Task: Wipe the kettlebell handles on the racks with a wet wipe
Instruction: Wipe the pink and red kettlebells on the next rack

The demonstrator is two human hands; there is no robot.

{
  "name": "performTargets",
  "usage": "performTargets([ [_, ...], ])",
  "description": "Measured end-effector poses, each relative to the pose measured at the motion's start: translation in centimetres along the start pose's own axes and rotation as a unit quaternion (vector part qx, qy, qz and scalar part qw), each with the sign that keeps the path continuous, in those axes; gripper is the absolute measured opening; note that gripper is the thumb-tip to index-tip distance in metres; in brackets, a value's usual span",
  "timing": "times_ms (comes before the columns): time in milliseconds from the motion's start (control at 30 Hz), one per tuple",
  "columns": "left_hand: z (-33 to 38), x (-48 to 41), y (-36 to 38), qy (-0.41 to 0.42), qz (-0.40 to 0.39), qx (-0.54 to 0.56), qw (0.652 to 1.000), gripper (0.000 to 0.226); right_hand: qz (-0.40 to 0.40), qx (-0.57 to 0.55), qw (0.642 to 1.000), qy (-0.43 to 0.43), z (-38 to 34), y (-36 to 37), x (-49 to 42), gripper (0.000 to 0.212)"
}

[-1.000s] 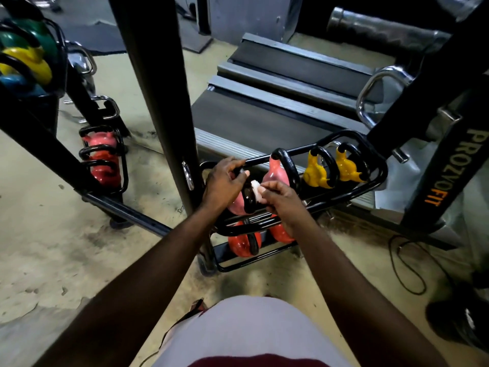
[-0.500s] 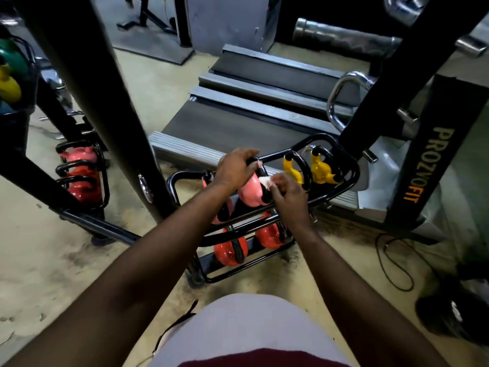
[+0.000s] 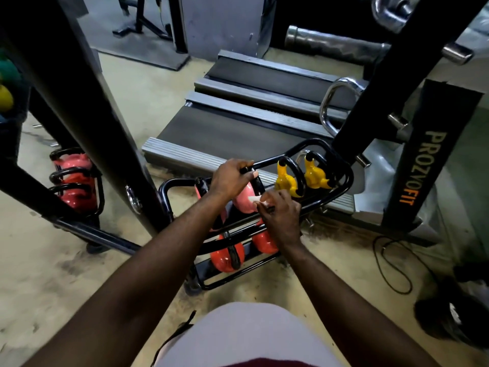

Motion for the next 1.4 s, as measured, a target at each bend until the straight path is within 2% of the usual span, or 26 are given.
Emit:
performTargets([
  [167,-0.1,0.0,-0.3,0.007,0.013,-0.002,1.0,0.039,0.029,0.002,0.999,-0.017,-2.4,0.2,-2.3,0.018],
  [333,-0.4,0.1,-0.3,0.017,0.009,-0.004,1.0,0.044,0.017,0.052,0.997,-0.06,-1.6,1.0,-0.7,0.016],
  [433,-0.1,-0.3,-0.3,0.022,0.011,-0.002,1.0,0.04,0.007,0.044,0.999,-0.031,0.0,1.1,0.3,0.013],
  [567,-0.8,-0.4,-0.4,0.02,0.015,0.001,1.0,0.04,-0.022,-0.125,0.991,0.042,1.7,1.3,0.4,0.018],
  [700,-1.3,-0.4,-0.3,0.024,0.014,-0.003,1.0,0.04,-0.073,-0.296,0.944,0.124,2.8,1.5,0.6,0.007],
  [900,-0.4,-0.5,0.5,0.017,0.012,0.013,1.0,0.038,-0.13,-0.364,0.91,0.148,2.9,1.0,-2.3,0.013],
  [1000,-0.7,-0.3,0.4,0.018,0.009,0.01,1.0,0.038,-0.119,-0.334,0.925,0.135,3.3,1.1,-0.8,0.008],
  [1100,-0.3,-0.6,0.3,0.033,-0.001,-0.01,0.999,0.038,-0.06,-0.233,0.968,0.073,2.8,0.8,-0.1,0.02],
  [1167,0.0,-0.7,0.2,0.038,0.003,-0.008,0.999,0.039,-0.026,-0.189,0.981,0.031,1.3,0.6,-1.1,0.021],
  [1267,0.1,-0.5,0.1,0.044,0.009,-0.006,0.999,0.038,-0.004,-0.169,0.985,-0.03,-1.8,0.4,-2.9,0.012],
  [1400,0.1,-0.4,0.1,0.035,0.007,-0.001,0.999,0.039,-0.014,-0.225,0.974,0.013,-0.3,0.3,-4.9,0.018],
])
Point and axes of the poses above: each hand's wrist, its own x-axis away from the middle knuckle, its own y-axis out of the palm, z = x × y, the point moved 7 cm from there along -x, towards the middle knuckle, and after that the axes turned 2 degrees about z, right-handed, at the moved point
